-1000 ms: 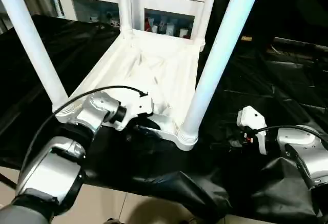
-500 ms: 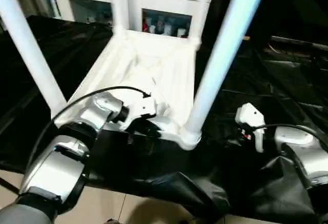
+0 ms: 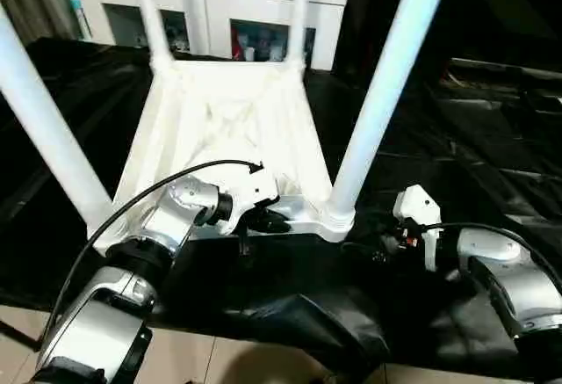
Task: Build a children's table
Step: Rotate leg to tighten
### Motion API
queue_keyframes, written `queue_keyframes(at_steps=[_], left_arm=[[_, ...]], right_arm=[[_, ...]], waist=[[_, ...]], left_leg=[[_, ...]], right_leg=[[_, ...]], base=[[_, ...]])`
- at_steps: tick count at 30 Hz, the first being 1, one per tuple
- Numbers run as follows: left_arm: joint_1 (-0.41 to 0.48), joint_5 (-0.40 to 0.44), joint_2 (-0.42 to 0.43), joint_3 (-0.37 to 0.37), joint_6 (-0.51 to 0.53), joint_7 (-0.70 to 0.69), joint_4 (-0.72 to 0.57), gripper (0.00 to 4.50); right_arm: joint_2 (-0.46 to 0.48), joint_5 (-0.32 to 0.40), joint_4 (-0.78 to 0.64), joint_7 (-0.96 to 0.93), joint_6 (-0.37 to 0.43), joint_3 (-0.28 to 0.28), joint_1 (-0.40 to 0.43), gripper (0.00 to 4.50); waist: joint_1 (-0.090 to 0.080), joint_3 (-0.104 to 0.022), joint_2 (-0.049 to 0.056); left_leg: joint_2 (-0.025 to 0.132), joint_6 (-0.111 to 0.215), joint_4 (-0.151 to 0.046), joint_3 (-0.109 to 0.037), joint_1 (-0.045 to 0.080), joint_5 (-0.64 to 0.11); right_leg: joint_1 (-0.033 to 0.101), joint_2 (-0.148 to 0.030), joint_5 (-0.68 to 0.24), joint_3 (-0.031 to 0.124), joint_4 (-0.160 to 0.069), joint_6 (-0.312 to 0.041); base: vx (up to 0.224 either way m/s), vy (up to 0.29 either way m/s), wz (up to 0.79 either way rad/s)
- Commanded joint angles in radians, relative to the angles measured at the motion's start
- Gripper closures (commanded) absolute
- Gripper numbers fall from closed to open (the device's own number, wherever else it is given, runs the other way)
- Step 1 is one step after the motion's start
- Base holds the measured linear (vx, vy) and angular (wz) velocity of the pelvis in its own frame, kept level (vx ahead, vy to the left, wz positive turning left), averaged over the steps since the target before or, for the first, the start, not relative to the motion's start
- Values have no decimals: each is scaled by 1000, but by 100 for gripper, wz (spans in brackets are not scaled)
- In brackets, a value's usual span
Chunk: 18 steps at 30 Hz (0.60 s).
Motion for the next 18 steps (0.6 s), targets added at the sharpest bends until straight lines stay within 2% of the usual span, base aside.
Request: queue_keyframes(at_steps=[1,3,4,7,12,16,17,18], left_arm=[[46,0,-6,-7,25,3,0,450],[71,10,5,-18,63,1,-50,450],[71,10,5,-18,63,1,-50,450],[92,6,18,-28,95,-8,-105,450],[93,7,24,-31,98,-13,-120,450],[96,6,25,-29,111,-14,-133,450],[97,6,27,-29,115,-15,-138,450],[101,7,30,-28,124,-14,-149,450]], right_arm=[[14,-23,21,-41,-18,-6,-26,36],[38,-31,43,-76,-17,-6,-44,31],[38,-31,43,-76,-17,-6,-44,6],[60,-33,59,-92,-4,9,-66,6],[91,-16,101,-82,6,12,-96,6],[99,-19,127,-78,-10,14,-109,6],[102,-18,136,-74,-15,14,-114,33],[103,-18,145,-69,-21,16,-119,33]], waist=[[5,-57,-10],[3,-59,-8],[3,-59,-7],[2,-60,-5],[0,-63,-3],[0,-60,-4],[0,-60,-4],[-1,-60,-5]], left_leg=[[-15,53,-70,11,-5,-309],[-12,52,-69,12,1,-310],[-12,53,-70,13,0,-304],[-11,60,-71,13,-1,-292],[-12,67,-67,16,0,-270],[-12,61,-70,16,2,-296],[-11,59,-70,16,2,-300],[-12,57,-70,15,1,-302]], right_leg=[[59,-16,-418,10,-92,-150],[56,-16,-394,13,-90,-161],[58,-15,-383,13,-90,-163],[60,-14,-323,15,-84,-182],[61,-14,-256,17,-77,-210],[60,-15,-300,16,-83,-201],[60,-16,-309,16,-83,-199],[60,-16,-321,16,-84,-194]], base=[[0,0,0],[0,0,0],[0,0,0],[0,0,0],[0,0,0],[0,0,0],[0,0,0],[0,0,0]])
